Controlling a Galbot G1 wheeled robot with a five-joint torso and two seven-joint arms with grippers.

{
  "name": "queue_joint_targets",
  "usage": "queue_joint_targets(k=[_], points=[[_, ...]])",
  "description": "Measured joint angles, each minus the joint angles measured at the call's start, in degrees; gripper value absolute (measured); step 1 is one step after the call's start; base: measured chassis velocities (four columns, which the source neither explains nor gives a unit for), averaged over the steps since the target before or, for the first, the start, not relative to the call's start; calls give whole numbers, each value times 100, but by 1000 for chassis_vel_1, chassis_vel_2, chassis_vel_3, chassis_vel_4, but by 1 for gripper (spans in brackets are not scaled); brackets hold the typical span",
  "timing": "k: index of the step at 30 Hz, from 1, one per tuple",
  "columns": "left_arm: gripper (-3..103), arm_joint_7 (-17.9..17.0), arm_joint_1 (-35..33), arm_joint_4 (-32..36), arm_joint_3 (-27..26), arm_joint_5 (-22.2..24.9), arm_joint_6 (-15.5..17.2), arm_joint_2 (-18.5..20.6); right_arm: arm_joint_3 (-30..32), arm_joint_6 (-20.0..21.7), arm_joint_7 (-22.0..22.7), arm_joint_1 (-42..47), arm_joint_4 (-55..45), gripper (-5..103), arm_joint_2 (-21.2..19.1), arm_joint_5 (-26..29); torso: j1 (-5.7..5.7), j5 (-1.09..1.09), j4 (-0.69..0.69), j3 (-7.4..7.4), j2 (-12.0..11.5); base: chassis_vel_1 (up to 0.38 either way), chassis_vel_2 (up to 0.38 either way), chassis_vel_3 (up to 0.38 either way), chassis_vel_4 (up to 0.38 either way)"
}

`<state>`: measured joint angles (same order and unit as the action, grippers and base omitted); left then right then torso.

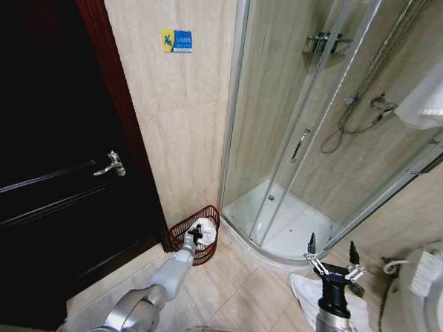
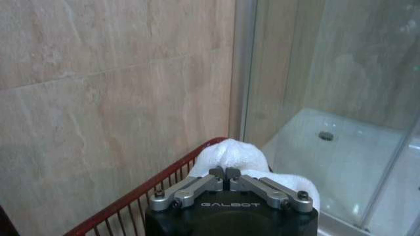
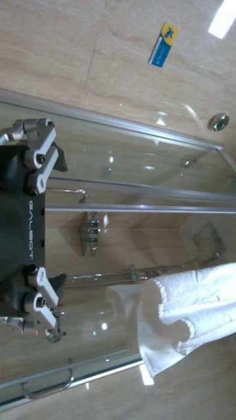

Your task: Discard the used towel into the hamper.

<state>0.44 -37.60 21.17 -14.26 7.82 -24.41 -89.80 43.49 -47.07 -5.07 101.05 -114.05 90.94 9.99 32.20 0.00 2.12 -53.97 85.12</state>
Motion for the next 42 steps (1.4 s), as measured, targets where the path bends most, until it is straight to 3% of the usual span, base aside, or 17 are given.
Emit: queue_joint_targets(k=[6,15,18,20,21,23,24,27,28,32,36,39,41,42], points=[[0,-70,10,-153,-84,-191,15,-29,-43,-3,5,-16,26,100,9,11,0,-1,0,0,0,0,0,0,0],[0,-250,108,-278,-184,-86,222,-62,-34,-7,6,-13,41,100,-26,73,0,-1,0,0,0,0,0,0,0],[0,-487,176,-226,-215,238,427,-122,-27,-7,-86,-9,42,100,-23,144,0,0,0,0,0,0,0,0,0],[0,-826,227,-51,-100,898,763,-185,-31,-8,-180,-9,51,100,-12,206,0,0,0,0,0,0,0,0,0],[0,-826,227,-51,-100,898,763,-185,-31,-8,-180,-9,51,100,-12,206,0,0,0,0,0,0,0,0,0],[0,-1173,228,159,168,1584,1121,-201,-33,-7,-243,-14,71,100,-11,228,0,0,0,0,0,0,0,0,0],[0,-1173,228,159,168,1584,1121,-201,-33,-7,-243,-14,71,100,-11,228,0,0,0,0,0,0,0,0,0],[0,-1567,271,295,419,2451,1379,-234,-38,-8,-273,-20,95,100,-10,223,0,-1,0,0,0,0,0,0,0],[0,-1567,271,295,419,2451,1379,-234,-38,-8,-273,-20,95,100,-10,223,0,-1,0,0,0,0,0,0,0],[0,-1967,349,511,616,3640,1470,-238,-51,-8,-293,-26,105,100,3,195,0,0,0,-1,0,0,0,0,0],[0,-2151,454,574,571,4204,1465,-239,-55,-8,-294,-26,107,100,12,176,0,0,0,0,0,0,0,0,0],[0,-2171,487,612,549,4379,1479,-239,-56,-7,-297,-20,108,100,16,168,0,1,0,0,0,0,0,0,0],[0,-2137,486,620,592,4322,1466,-238,-56,-7,-298,-16,108,100,17,166,0,0,0,-1,0,0,0,0,0],[0,-1988,461,612,668,4020,1379,-238,-56,-8,-299,-13,108,100,18,166,0,0,0,0,0,0,0,0,0]])
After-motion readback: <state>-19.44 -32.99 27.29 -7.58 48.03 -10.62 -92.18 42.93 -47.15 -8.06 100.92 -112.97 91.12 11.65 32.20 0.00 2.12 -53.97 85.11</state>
